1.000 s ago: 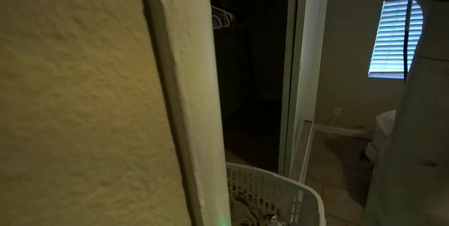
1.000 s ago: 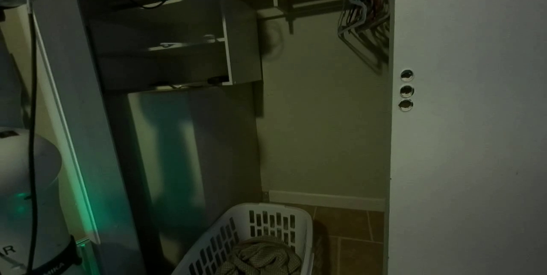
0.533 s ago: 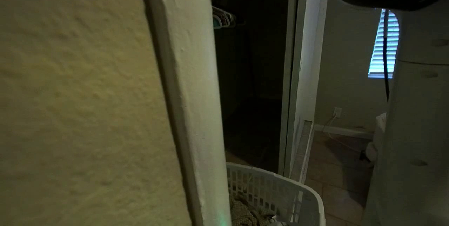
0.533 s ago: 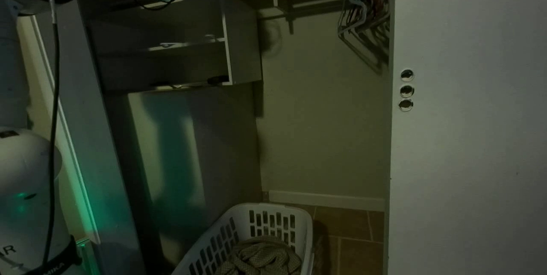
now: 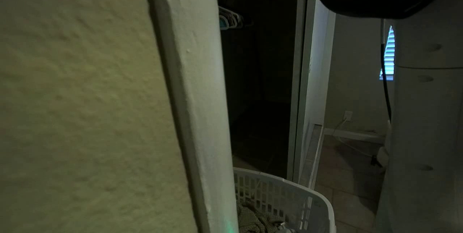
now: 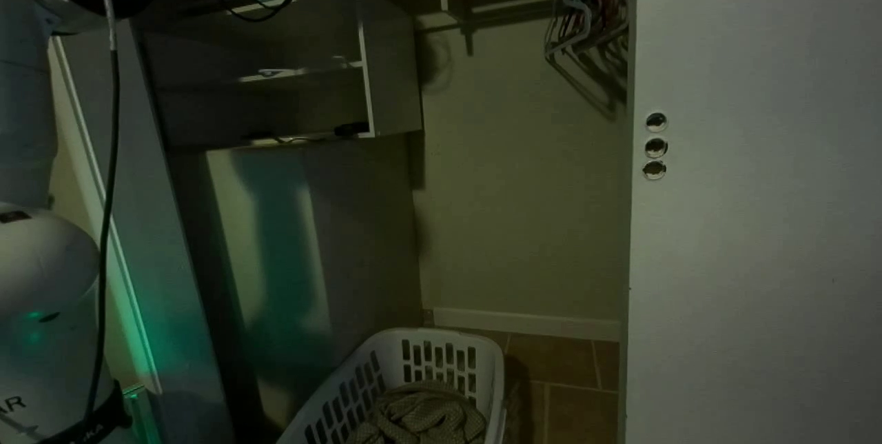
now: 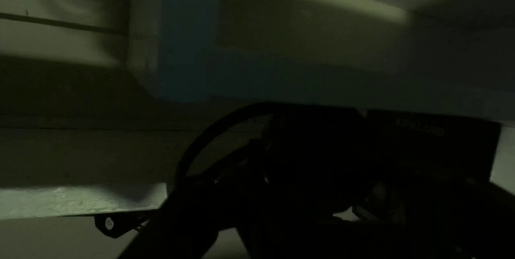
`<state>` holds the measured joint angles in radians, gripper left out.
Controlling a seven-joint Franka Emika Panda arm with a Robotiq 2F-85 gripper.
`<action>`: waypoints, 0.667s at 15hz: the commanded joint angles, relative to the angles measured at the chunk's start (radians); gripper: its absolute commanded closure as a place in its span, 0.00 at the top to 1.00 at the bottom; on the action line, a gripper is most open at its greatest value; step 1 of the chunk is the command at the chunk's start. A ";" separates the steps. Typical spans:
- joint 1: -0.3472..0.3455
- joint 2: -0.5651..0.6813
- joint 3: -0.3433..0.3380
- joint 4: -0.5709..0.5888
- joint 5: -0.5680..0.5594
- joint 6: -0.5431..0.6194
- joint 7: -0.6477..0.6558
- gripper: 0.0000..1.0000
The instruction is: Put the round black object on the first shelf
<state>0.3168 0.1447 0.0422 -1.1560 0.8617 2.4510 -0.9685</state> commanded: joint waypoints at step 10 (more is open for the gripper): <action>-0.002 0.041 -0.001 0.083 -0.002 -0.054 0.060 0.31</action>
<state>0.3164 0.1592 0.0421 -1.1242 0.8615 2.4191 -0.9347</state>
